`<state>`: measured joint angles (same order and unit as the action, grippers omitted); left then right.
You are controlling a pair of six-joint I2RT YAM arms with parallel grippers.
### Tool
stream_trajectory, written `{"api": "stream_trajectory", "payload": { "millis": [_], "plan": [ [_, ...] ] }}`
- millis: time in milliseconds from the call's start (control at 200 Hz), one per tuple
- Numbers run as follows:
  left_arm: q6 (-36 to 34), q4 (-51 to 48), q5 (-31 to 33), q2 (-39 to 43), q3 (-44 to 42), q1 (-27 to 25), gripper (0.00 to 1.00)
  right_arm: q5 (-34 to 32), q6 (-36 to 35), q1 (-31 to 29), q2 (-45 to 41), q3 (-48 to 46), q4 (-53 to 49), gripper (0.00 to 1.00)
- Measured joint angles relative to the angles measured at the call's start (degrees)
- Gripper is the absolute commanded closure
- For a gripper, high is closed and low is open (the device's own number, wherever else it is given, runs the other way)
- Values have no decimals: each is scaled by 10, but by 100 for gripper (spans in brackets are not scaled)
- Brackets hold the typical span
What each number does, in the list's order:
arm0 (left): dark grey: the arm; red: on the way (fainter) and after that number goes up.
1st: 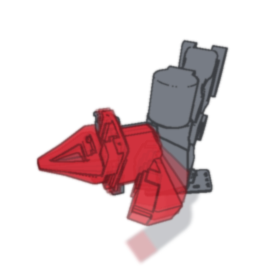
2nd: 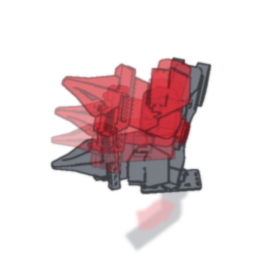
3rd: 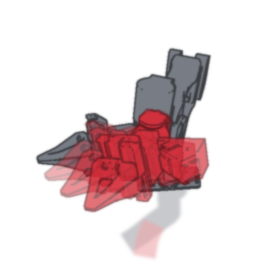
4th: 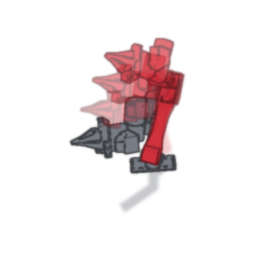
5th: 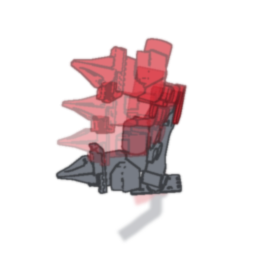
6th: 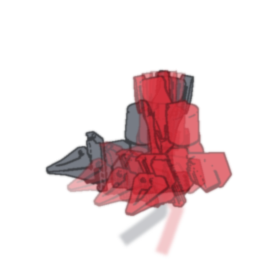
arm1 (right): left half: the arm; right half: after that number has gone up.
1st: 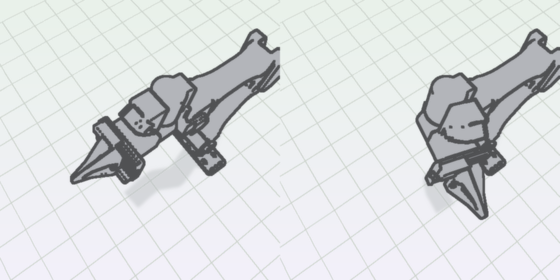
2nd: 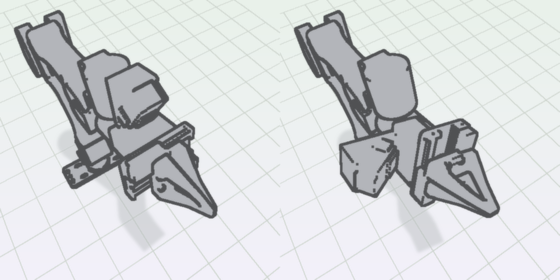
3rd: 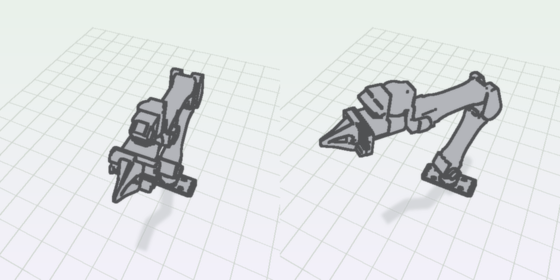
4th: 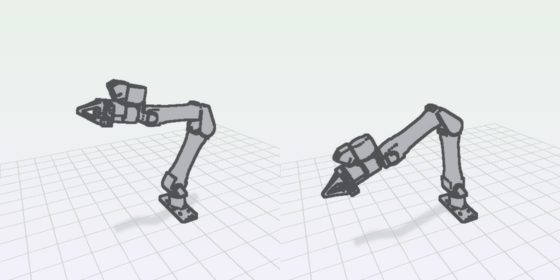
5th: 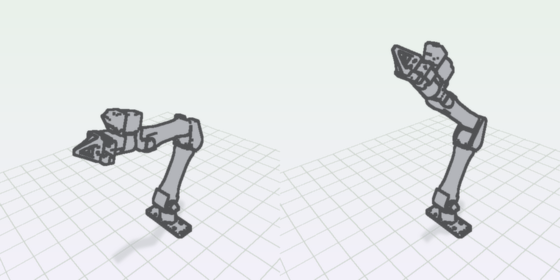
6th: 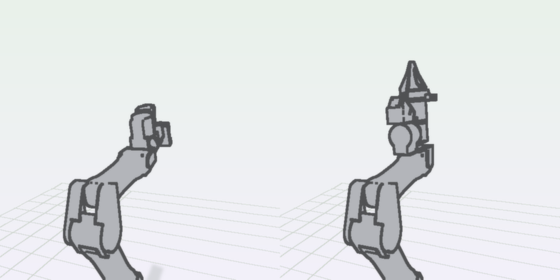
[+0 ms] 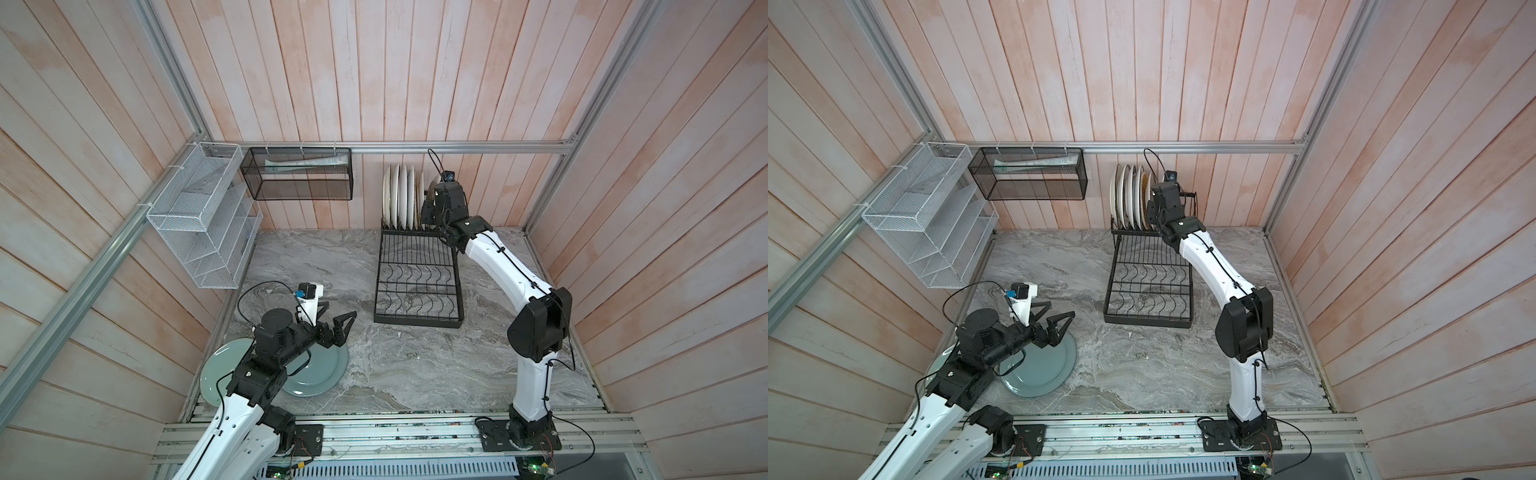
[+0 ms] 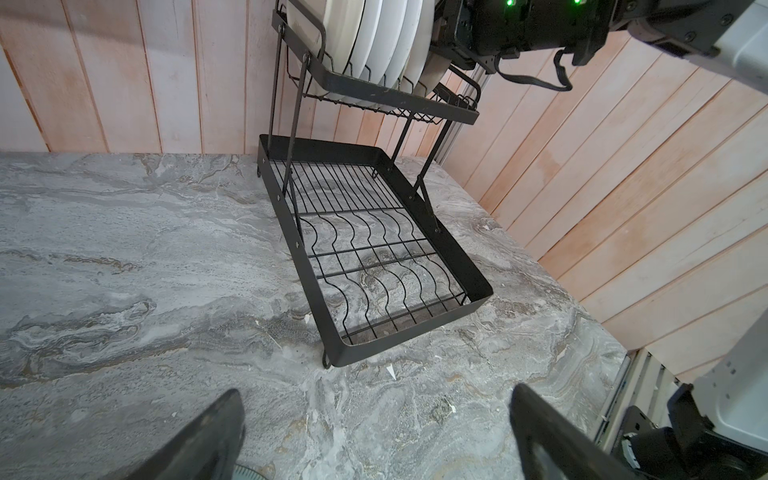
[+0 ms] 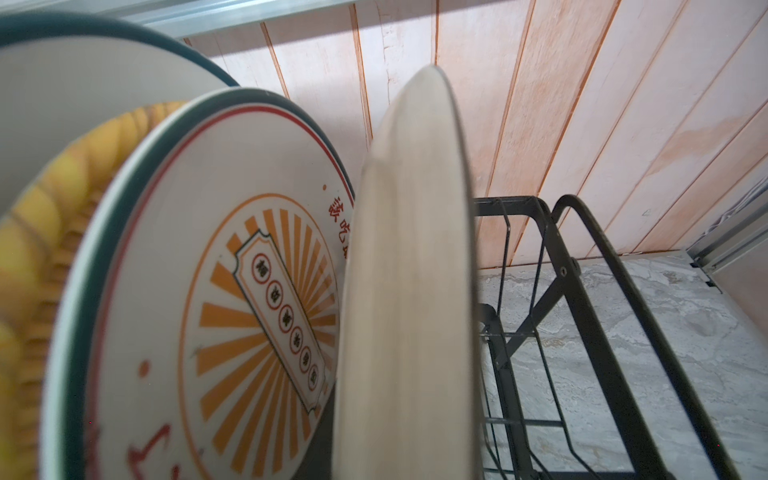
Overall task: Load the plates into the dish rack
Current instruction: 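Open and withdraw the right gripper while the left moves over the pale green plate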
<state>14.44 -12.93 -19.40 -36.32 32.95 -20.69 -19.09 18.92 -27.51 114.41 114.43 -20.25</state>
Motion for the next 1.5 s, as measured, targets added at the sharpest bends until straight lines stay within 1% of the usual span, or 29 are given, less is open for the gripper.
{"api": "stream_trajectory", "payload": {
  "millis": [385, 465, 665, 875, 1030, 1315, 1500],
  "plan": [
    [2, 0, 0, 0, 0, 0, 0, -8, -40, -6, -24, -61, 45, 100],
    [2, 0, 0, 0, 0, 0, 0, -17, -48, -10, -24, -67, 52, 96],
    [2, 0, 0, 0, 0, 0, 0, -27, -57, -13, -24, -68, 53, 81],
    [2, -2, 0, 0, 0, 0, 0, -26, -61, -13, -28, -68, 51, 68],
    [2, -4, 0, -1, 0, 0, 0, -16, -59, -13, -37, -68, 45, 63],
    [2, -4, 0, -1, 0, 0, 0, 10, -54, -13, -53, -64, 26, 57],
    [4, -10, 5, -2, 0, 0, 0, 22, -50, -13, -77, -63, 20, 47]
  ]
}}
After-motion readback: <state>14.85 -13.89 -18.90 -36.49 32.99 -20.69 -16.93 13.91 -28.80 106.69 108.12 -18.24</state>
